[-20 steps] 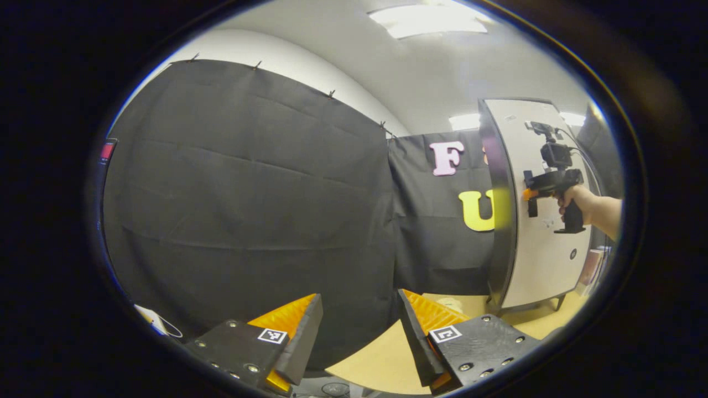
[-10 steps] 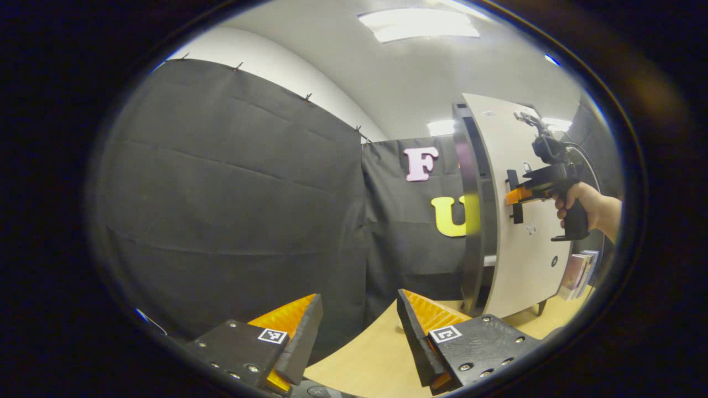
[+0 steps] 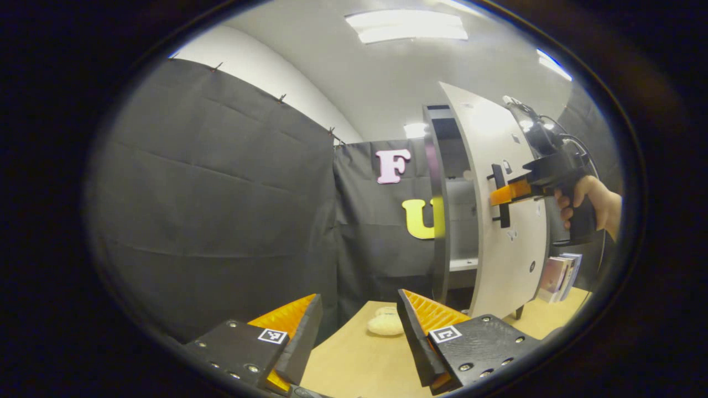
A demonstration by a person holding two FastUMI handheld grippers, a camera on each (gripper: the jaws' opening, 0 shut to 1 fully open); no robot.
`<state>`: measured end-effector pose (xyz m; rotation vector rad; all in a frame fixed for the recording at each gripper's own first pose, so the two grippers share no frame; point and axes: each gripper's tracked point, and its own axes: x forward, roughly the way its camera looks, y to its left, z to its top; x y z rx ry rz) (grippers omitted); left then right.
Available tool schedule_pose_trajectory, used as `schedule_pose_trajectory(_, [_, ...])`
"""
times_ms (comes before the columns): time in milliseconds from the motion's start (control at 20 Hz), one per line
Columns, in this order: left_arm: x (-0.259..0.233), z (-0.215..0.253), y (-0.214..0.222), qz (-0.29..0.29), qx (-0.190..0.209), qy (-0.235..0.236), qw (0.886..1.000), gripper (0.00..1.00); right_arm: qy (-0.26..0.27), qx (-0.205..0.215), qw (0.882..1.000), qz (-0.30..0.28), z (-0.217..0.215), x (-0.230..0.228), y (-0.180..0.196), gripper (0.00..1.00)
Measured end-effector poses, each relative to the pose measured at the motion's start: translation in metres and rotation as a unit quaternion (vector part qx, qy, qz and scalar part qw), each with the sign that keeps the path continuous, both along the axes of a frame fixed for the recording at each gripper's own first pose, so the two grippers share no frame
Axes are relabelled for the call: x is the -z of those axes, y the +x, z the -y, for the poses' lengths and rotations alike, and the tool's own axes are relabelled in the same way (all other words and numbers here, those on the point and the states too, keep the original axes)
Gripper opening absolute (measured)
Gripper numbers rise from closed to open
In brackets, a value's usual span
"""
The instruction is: Open the cabinet door with the right hand, grasp the bottle in the cabinet with the left hand and place it on the coaster, then close the cabinet door with the right hand.
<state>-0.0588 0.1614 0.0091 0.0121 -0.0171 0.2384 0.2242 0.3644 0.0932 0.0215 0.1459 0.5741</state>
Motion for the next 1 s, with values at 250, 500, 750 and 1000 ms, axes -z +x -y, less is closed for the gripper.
schedule_pose_trajectory(250, [-0.006,0.028,0.01,0.002,0.02,0.005,1.0,0.77,0.006,-0.016,1.0,-0.001,0.003,-0.001,0.0,0.18])
schedule_pose_trajectory(500, [-0.013,0.057,0.01,0.005,0.036,0.011,0.999,0.77,0.012,-0.027,1.0,0.001,0.007,-0.004,0.0,0.18])
schedule_pose_trajectory(750, [-0.019,0.088,0.015,0.009,0.057,0.014,0.998,0.77,0.014,-0.028,0.999,0.004,0.016,-0.003,-0.003,0.18])
schedule_pose_trajectory(1000, [-0.02,0.114,0.023,0.01,0.081,0.009,0.997,0.77,0.011,-0.025,1.0,0.01,0.027,-0.005,-0.006,0.18])
